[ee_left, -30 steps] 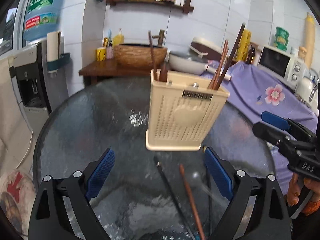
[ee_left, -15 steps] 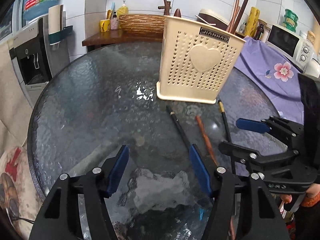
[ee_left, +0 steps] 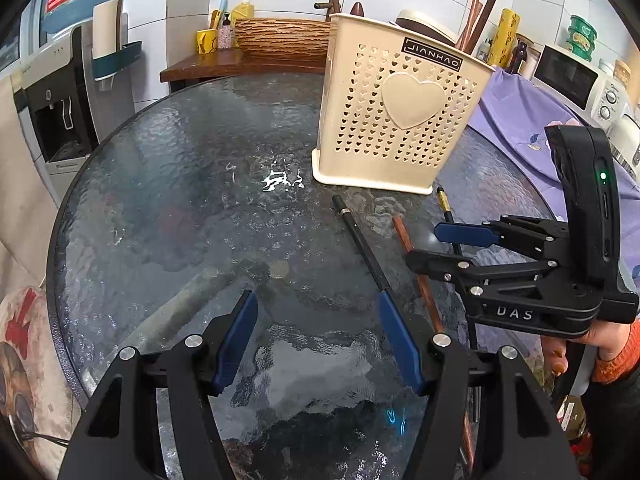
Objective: Organize utensils
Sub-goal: 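Grasp the clear plastic spoon with the right tool while the left tool grasps a thin black chopstick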
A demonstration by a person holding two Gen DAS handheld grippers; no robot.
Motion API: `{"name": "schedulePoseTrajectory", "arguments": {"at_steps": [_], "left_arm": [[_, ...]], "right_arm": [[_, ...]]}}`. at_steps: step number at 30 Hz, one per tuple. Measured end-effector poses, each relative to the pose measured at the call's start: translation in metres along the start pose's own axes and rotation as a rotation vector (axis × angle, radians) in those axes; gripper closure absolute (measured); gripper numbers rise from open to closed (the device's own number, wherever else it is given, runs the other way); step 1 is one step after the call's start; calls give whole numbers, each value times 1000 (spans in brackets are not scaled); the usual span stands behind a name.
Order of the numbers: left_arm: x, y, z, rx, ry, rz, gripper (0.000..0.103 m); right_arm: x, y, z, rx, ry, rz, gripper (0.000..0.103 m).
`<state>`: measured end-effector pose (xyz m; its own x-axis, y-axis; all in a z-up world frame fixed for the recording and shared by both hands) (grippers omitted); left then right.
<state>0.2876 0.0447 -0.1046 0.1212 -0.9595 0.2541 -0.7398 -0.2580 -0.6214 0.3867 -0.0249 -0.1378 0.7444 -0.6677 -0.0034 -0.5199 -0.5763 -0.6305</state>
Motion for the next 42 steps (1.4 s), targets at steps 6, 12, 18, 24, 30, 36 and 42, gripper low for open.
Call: {"name": "schedulePoseTrajectory", "arguments": {"at_steps": [6,12,18,24,30,36,42], "left_arm": [[8,3,8,-21,-2,17,42],[21,4,21,-48,-2,47,50],[35,-3,36,-82,36,24,60],[41,-15,55,-103,-5,31,80],[43,-27,65,-93,-41,39,84],[45,-36,73,-103,-66,42,89],[46,-41,78,-96,-80,47,94]], "right_arm": [[-7,-2,1,1,11,-41,65],[-3,-6,-5,30,23,-16,66],[13,-10,-31,81,46,53,66],[17,-4,-52,101,59,81,66],[16,1,-67,115,64,84,66],[16,-1,-69,125,56,86,66],[15,0,-69,128,58,94,66]]}}
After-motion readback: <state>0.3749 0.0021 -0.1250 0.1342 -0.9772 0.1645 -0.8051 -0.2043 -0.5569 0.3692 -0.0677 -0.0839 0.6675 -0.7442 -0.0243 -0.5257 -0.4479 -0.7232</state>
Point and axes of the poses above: each gripper's, at about its wrist camera, not at the fingertips, and z roughly the way its jaws point, x to its right, y to its underside, the point moved 9 cm from there along z, roughly the way its jaws point, and after that the axes turned 11 degrees about -z, right-handed, at the moved point
